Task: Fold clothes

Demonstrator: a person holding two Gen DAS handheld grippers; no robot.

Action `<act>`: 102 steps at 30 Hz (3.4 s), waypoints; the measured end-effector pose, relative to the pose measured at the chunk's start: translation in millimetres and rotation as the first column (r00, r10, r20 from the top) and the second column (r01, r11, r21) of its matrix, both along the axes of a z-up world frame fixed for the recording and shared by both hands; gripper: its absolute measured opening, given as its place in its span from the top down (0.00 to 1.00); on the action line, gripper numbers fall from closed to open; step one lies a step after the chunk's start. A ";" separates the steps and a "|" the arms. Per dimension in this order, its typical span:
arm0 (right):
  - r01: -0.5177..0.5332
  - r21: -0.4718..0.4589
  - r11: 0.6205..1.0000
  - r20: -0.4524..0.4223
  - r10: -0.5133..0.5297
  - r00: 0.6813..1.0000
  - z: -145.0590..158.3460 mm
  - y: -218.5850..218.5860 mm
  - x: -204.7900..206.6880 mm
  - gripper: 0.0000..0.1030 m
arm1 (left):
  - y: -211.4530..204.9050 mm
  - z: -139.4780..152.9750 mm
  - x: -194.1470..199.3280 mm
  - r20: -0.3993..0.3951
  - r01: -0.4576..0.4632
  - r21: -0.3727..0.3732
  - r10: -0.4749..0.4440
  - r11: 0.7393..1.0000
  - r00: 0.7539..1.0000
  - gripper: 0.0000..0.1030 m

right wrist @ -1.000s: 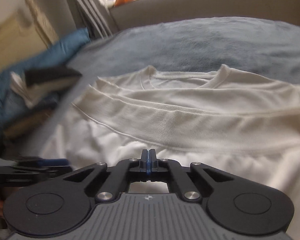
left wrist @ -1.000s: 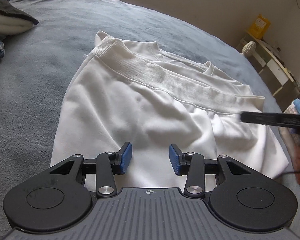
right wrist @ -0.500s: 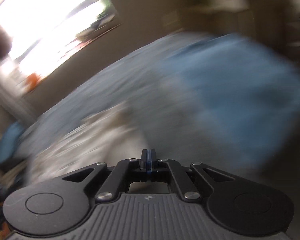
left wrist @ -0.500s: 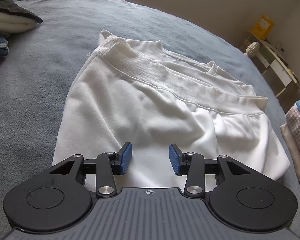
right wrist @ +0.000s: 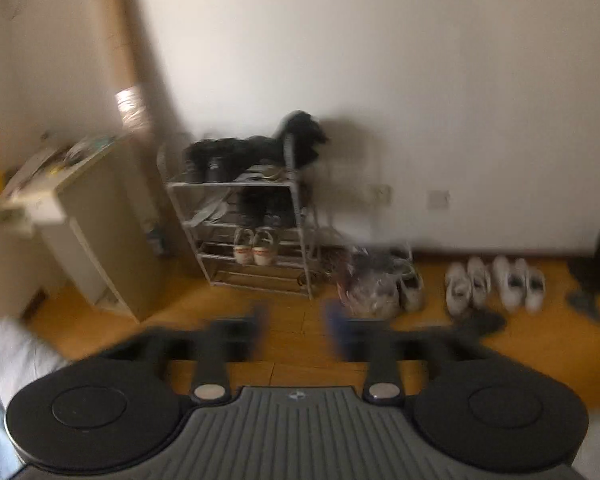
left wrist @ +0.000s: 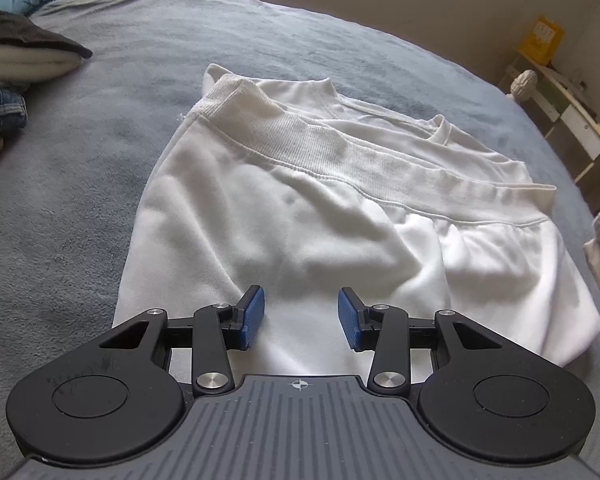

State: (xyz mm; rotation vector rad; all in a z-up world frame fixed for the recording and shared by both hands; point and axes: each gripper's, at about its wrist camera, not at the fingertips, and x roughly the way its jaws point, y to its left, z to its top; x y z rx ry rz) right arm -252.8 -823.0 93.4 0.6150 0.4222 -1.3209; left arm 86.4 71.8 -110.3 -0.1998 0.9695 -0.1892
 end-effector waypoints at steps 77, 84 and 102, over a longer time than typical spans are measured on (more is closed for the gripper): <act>-0.907 0.400 0.133 0.190 0.956 0.224 -146.0 375.9 119.7 0.58 | 131.4 39.1 -169.7 -0.026 -0.003 -0.173 -0.002 0.985 1.000 0.74; -0.964 0.163 -0.210 -0.008 0.977 -0.214 -134.4 501.0 192.2 0.59 | 85.8 32.5 -101.9 0.099 0.014 -0.081 -0.006 0.997 0.995 0.70; -0.623 0.216 -0.751 -0.290 0.560 -0.776 -190.7 725.6 274.8 0.75 | 71.5 0.5 -77.7 0.095 0.010 -0.069 -0.004 0.998 0.995 0.70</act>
